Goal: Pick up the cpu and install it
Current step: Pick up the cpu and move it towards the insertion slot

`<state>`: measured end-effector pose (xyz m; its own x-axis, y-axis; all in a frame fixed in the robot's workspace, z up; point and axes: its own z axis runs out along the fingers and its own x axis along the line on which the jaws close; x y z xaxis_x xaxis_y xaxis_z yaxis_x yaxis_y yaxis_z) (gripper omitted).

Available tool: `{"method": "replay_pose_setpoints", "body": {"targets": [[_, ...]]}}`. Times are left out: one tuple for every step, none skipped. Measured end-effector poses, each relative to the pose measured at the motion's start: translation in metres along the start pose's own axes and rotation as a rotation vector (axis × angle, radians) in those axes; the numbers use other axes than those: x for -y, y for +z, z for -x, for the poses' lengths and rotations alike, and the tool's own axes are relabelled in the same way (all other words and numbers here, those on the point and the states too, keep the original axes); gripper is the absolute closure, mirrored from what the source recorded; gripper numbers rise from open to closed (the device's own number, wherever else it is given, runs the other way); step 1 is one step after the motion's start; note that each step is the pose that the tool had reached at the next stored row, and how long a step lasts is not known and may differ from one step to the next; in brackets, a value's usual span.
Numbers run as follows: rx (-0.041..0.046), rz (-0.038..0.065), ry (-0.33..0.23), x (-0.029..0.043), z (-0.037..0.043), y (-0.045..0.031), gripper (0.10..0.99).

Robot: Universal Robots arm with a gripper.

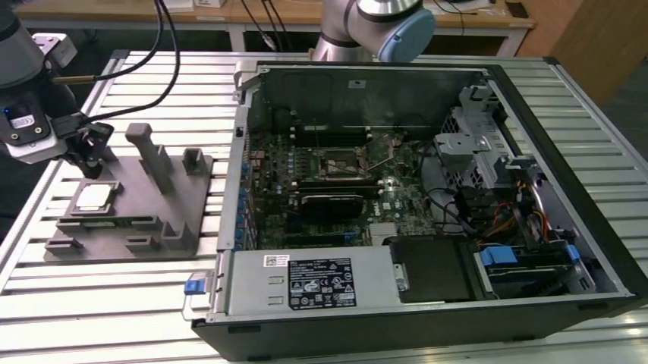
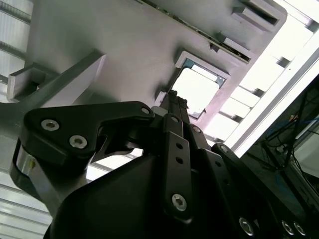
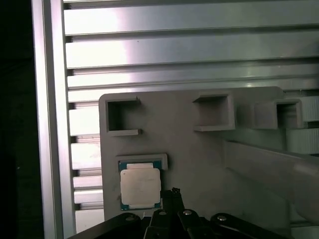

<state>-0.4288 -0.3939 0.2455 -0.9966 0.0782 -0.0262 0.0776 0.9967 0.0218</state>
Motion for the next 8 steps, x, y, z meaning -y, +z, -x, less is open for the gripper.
{"method": "replay_pose_setpoints", "body": {"targets": [[0.0000, 0.000, 0.000, 0.0000, 0.0000, 0.0013, 0.980], [0.0000, 0.000, 0.000, 0.0001, -0.0001, 0.0027, 0.980], [0.0000, 0.000, 0.000, 0.0001, -0.0002, 0.0042, 0.980], [0.0000, 0.000, 0.000, 0.0001, -0.0005, 0.0058, 0.980], [0.0001, 0.000, 0.000, 0.0002, -0.0009, 0.0075, 0.980], [0.0001, 0.000, 0.000, 0.0002, -0.0014, 0.0091, 0.980], [-0.0002, 0.000, 0.000, 0.0004, -0.0020, 0.0108, 0.980], [-0.0002, 0.000, 0.000, 0.0005, -0.0029, 0.0124, 0.980]]}}
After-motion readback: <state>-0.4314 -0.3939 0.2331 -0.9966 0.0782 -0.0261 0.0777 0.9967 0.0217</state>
